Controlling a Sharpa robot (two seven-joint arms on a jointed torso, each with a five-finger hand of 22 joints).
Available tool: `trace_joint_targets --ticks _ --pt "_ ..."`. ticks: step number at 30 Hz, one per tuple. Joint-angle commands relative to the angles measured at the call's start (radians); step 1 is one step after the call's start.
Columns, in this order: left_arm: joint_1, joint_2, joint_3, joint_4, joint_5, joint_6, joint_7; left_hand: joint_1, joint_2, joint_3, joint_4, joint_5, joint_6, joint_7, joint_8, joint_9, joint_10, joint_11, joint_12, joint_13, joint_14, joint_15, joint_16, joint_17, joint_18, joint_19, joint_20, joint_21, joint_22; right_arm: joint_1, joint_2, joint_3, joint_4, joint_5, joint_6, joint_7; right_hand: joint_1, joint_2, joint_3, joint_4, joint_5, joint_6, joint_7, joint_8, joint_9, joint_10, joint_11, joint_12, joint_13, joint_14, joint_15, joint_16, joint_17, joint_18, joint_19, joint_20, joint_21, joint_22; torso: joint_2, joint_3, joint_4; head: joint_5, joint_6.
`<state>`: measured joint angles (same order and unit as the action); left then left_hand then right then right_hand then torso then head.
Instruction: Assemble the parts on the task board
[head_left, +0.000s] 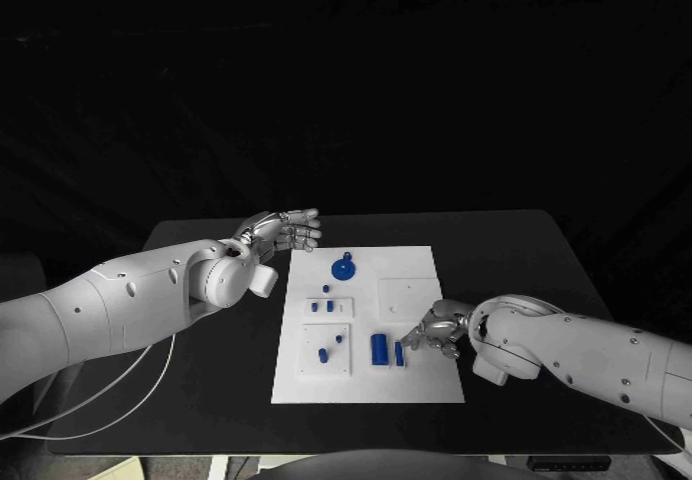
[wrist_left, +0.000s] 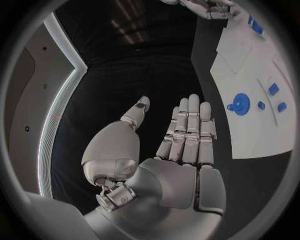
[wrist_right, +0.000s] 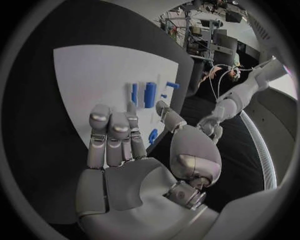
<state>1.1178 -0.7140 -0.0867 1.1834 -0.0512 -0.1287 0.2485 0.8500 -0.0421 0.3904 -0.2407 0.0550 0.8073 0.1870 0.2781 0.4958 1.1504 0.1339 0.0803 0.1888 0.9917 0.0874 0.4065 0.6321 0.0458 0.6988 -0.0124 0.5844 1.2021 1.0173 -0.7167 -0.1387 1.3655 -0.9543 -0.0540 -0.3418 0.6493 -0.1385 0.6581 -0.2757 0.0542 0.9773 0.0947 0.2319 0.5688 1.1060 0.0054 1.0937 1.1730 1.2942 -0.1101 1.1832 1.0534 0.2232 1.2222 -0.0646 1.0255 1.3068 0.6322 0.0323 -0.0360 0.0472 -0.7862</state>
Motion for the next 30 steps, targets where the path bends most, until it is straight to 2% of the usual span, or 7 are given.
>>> trace_joint_targets --ticks 1,4,10,16,18,25,30 --pt "0.002 0.001 0.0 -0.005 0.001 0.017 0.02 -0.002 -0.006 -0.002 0.004 -0.002 -0.008 -0.003 0.005 -0.001 -0.009 0.0 0.002 -0.002 -0.002 0.006 -0.007 0.002 0.017 -0.002 0.006 -0.004 0.002 0.024 -0.004 0.005 -0.02 0.187 -0.069 0.232 0.019 -0.013 0.003 0.0 -0.004 -0.045 0.029 -0.007 0.004 -0.03 0.006 -0.016 -0.003 -0.021 0.012 -0.025 -0.01 0.039 -0.031 0.001 -0.026 -0.01 -0.005 -0.005 -0.0002 -0.01 0.028" --pt "0.003 0.003 0.0 -0.018 0.004 0.016 0.034 0.0 -0.007 -0.002 0.002 -0.002 -0.007 -0.003 0.006 -0.001 -0.009 0.0 0.002 -0.002 -0.006 0.008 -0.012 0.002 0.018 -0.003 0.006 -0.005 0.003 0.049 0.011 0.018 -0.068 0.286 -0.09 0.327 0.061 0.013 0.015 -0.008 -0.001 -0.061 0.039 -0.009 0.009 -0.084 0.016 -0.051 -0.022 -0.078 0.024 -0.079 -0.037 0.036 -0.09 0.019 -0.08 -0.03 -0.011 -0.0113 -0.001 -0.009 0.06" --pt "0.034 0.016 0.0 -0.067 0.017 0.007 0.058 0.006 -0.005 0.001 -0.001 -0.002 -0.002 -0.005 0.009 0.0 -0.009 0.0 0.002 -0.002 -0.01 0.01 -0.018 0.004 0.018 -0.003 0.008 -0.006 0.004 0.086 0.055 0.08 -0.205 0.444 -0.113 0.418 0.153 0.05 -0.038 -0.012 0.069 -0.079 0.052 -0.006 0.021 -0.158 0.031 -0.1 -0.068 -0.153 0.042 -0.153 -0.085 0.032 -0.173 0.061 -0.16 -0.057 -0.029 -0.0228 -0.0038 -0.011 0.142" --pt "0.082 0.027 0.0 -0.127 0.031 0.006 0.073 0.015 -0.005 0.004 -0.007 -0.002 -0.002 -0.005 0.01 -0.001 -0.01 0.001 0.002 -0.002 -0.019 0.014 -0.029 0.004 0.019 -0.005 0.012 -0.008 0.006 0.115 0.098 0.132 -0.332 0.535 -0.116 0.482 0.202 0.058 -0.045 -0.012 0.099 -0.096 0.071 -0.002 0.032 -0.213 0.054 -0.237 -0.227 -0.207 0.073 -0.316 -0.181 0.021 -0.249 0.122 -0.312 -0.14 -0.049 -0.0246 -0.0037 -0.007 0.196" --pt "0.094 0.038 0.0 -0.16 0.037 0.009 0.076 0.019 -0.006 0.005 -0.009 -0.002 -0.005 -0.005 0.009 -0.003 -0.014 0.003 -0.001 -0.004 -0.033 0.021 -0.043 0.001 0.019 -0.012 0.018 -0.013 0.006 0.121 0.109 0.148 -0.368 0.568 -0.109 0.506 0.204 0.058 -0.042 -0.013 0.11 -0.113 0.081 -0.007 0.031 -0.229 0.07 -0.334 -0.328 -0.277 0.115 -0.4 -0.223 0.004 -0.334 0.151 -0.388 -0.174 -0.054 -0.024 -0.0044 -0.003 0.218" --pt "0.103 0.074 0.001 -0.231 0.086 -0.018 0.103 0.029 -0.01 0.013 -0.017 -0.001 -0.057 -0.015 -0.014 -0.018 -0.116 0.016 -0.018 -0.041 -0.177 0.069 -0.149 -0.042 0.004 -0.119 0.067 -0.087 -0.009 0.13 0.15 0.171 -0.47 0.635 -0.076 0.561 0.207 0.059 -0.036 -0.011 0.13 -0.154 0.081 -0.018 0.014 -0.236 0.147 -0.683 -0.697 -0.423 0.236 -0.693 -0.393 -0.038 -0.553 0.227 -0.601 -0.289 -0.084 -0.0199 -0.0023 0.006 0.245" --pt "0.102 0.084 0.001 -0.248 0.098 -0.015 0.108 0.033 -0.009 0.015 -0.017 0.0 -0.09 -0.035 -0.023 -0.022 -0.195 0.008 -0.017 -0.075 -0.237 0.07 -0.188 -0.066 -0.017 -0.167 0.074 -0.125 -0.014 0.13 0.158 0.175 -0.488 0.636 -0.07 0.573 0.211 0.073 -0.058 -0.006 0.143 -0.169 0.07 -0.018 -0.012 -0.19 0.151 -0.831 -0.871 -0.457 0.261 -0.815 -0.487 -0.039 -0.609 0.258 -0.678 -0.341 -0.091 -0.0119 0.001 0.009 0.251"
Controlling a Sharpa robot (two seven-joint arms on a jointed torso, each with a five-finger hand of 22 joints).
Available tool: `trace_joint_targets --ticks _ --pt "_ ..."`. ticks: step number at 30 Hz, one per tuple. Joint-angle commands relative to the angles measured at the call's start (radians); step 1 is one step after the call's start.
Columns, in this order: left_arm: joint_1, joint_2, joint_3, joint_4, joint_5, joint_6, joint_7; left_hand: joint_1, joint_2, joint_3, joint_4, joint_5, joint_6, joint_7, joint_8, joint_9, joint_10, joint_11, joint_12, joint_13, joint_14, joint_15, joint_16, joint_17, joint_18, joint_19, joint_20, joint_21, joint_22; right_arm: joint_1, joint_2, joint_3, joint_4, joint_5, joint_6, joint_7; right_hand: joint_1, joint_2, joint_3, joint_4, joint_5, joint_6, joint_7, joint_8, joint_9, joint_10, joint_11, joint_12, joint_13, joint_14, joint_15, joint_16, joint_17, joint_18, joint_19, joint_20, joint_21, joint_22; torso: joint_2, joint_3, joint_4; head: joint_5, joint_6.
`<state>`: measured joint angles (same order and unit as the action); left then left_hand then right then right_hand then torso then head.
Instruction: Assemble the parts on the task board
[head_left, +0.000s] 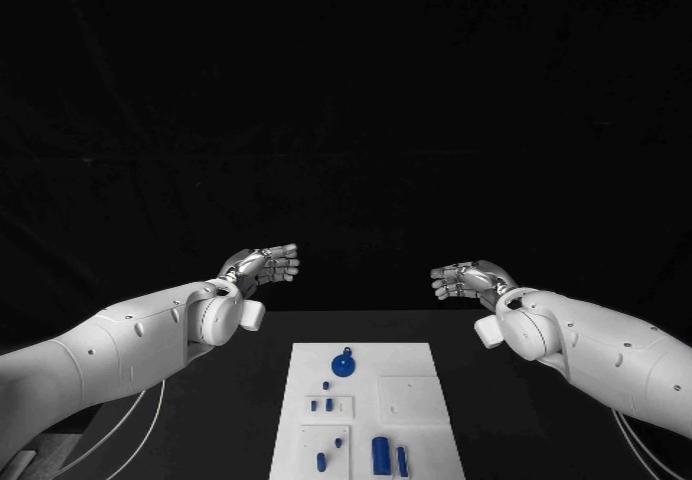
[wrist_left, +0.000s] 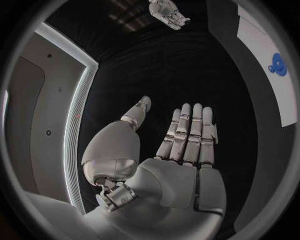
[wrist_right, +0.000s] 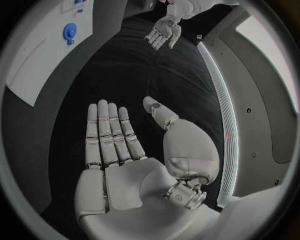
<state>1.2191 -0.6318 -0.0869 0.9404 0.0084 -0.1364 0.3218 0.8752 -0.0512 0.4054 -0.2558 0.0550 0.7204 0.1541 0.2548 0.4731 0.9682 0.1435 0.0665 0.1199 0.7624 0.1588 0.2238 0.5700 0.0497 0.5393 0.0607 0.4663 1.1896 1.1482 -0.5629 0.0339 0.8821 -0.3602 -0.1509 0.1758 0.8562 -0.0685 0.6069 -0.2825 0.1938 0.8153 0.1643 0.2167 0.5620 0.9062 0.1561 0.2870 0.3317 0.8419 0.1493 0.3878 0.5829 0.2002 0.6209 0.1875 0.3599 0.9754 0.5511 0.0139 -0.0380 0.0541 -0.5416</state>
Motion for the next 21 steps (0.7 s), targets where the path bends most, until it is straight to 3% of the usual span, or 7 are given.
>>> trace_joint_targets --ticks 1,4,6,7,12,16,21 --pt "0.0 0.001 0.0 -0.001 0.002 0.0 0.001 -0.875 0.051 -0.405 0.256 -0.055 -0.72 -0.154 -0.255 -0.473 -0.968 -0.143 -0.067 -0.12 -0.762 -0.159 -0.224 -0.57 -0.05 -0.539 -0.061 -0.466 -0.357 0.0 0.001 0.001 -0.001 0.003 0.001 0.003 -0.856 0.068 -0.607 0.283 -0.194 -0.815 -0.164 -0.217 -0.562 -0.906 -0.156 -0.287 -0.332 -0.842 -0.149 -0.388 -0.583 -0.2 -0.621 -0.188 -0.36 -0.975 -0.002 0.0012 0.0007 0.001 0.002" --pt "-0.002 -0.001 0.001 0.008 0.002 -0.009 0.004 -0.875 0.051 -0.405 0.256 -0.055 -0.72 -0.154 -0.255 -0.473 -0.968 -0.143 -0.067 -0.12 -0.762 -0.159 -0.224 -0.57 -0.05 -0.539 -0.061 -0.466 -0.412 -0.001 -0.002 0.0 0.007 0.008 -0.007 0.007 -0.856 0.068 -0.607 0.283 -0.194 -0.815 -0.164 -0.217 -0.562 -0.906 -0.156 -0.287 -0.332 -0.842 -0.149 -0.388 -0.583 -0.2 -0.621 -0.188 -0.36 -0.975 -0.002 0.0 0.0034 -0.003 -0.002" --pt "-0.008 -0.006 0.004 0.028 0.002 -0.03 0.01 -0.875 0.051 -0.405 0.256 -0.055 -0.72 -0.154 -0.255 -0.473 -0.968 -0.143 -0.067 -0.12 -0.762 -0.159 -0.224 -0.57 -0.05 -0.539 -0.061 -0.466 -0.485 -0.004 -0.009 -0.001 0.028 0.018 -0.026 0.018 -0.856 0.068 -0.607 0.283 -0.194 -0.815 -0.164 -0.217 -0.562 -0.906 -0.156 -0.287 -0.332 -0.842 -0.149 -0.388 -0.583 -0.2 -0.621 -0.188 -0.36 -0.975 -0.003 -0.0025 0.0098 -0.013 -0.012" --pt "-0.011 -0.009 0.006 0.04 0.001 -0.041 0.014 -0.875 0.051 -0.405 0.256 -0.055 -0.72 -0.154 -0.255 -0.473 -0.968 -0.143 -0.067 -0.12 -0.762 -0.159 -0.224 -0.57 -0.05 -0.539 -0.061 -0.466 -1.19 -0.006 -0.012 -0.001 0.04 0.024 -0.036 0.023 -0.856 0.068 -0.607 0.283 -0.194 -0.815 -0.164 -0.217 -0.562 -0.906 -0.156 -0.287 -0.332 -0.842 -0.149 -0.388 -0.583 -0.2 -0.621 -0.188 -0.36 -0.975 -0.004 -0.004 0.0133 -0.018 -0.018" --pt "-0.038 -0.033 0.019 0.139 0.0 -0.141 0.045 -0.875 0.051 -0.405 0.256 -0.055 -0.72 -0.154 -0.255 -0.473 -0.968 -0.143 -0.067 -0.12 -0.762 -0.159 -0.224 -0.57 -0.05 -0.539 -0.061 -0.466 -1.19 -0.02 -0.044 -0.006 0.14 0.076 -0.126 0.073 -0.856 0.068 -0.607 0.283 -0.194 -0.815 -0.164 -0.217 -0.562 -0.906 -0.156 -0.287 -0.332 -0.842 -0.149 -0.388 -0.583 -0.2 -0.621 -0.188 -0.36 -0.975 -0.006 -0.0122 0.0338 -0.048 -0.052" --pt "-0.063 -0.055 0.032 0.233 -0.002 -0.235 0.074 -0.875 0.051 -0.405 0.256 -0.055 -0.72 -0.154 -0.255 -0.473 -0.968 -0.143 -0.067 -0.12 -0.762 -0.159 -0.224 -0.57 -0.05 -0.539 -0.061 -0.466 -1.19 -0.034 -0.074 -0.011 0.234 0.125 -0.211 0.119 -0.856 0.068 -0.607 0.283 -0.194 -0.815 -0.164 -0.217 -0.562 -0.906 -0.156 -0.287 -0.332 -0.842 -0.149 -0.388 -0.583 -0.2 -0.621 -0.188 -0.36 -0.975 -0.007 -0.0139 0.0379 -0.054 -0.058" --pt "-0.109 -0.095 0.056 0.404 -0.005 -0.407 0.128 -0.875 0.051 -0.405 0.256 -0.055 -0.72 -0.154 -0.255 -0.473 -0.968 -0.143 -0.067 -0.12 -0.762 -0.159 -0.224 -0.57 -0.05 -0.539 -0.061 -0.466 -1.19 -0.058 -0.128 -0.02 0.406 0.214 -0.366 0.205 -0.856 0.068 -0.607 0.283 -0.194 -0.815 -0.164 -0.217 -0.562 -0.906 -0.156 -0.287 -0.332 -0.842 -0.149 -0.388 -0.583 -0.2 -0.621 -0.188 -0.36 -0.975 -0.007 -0.0139 0.038 -0.054 -0.058"
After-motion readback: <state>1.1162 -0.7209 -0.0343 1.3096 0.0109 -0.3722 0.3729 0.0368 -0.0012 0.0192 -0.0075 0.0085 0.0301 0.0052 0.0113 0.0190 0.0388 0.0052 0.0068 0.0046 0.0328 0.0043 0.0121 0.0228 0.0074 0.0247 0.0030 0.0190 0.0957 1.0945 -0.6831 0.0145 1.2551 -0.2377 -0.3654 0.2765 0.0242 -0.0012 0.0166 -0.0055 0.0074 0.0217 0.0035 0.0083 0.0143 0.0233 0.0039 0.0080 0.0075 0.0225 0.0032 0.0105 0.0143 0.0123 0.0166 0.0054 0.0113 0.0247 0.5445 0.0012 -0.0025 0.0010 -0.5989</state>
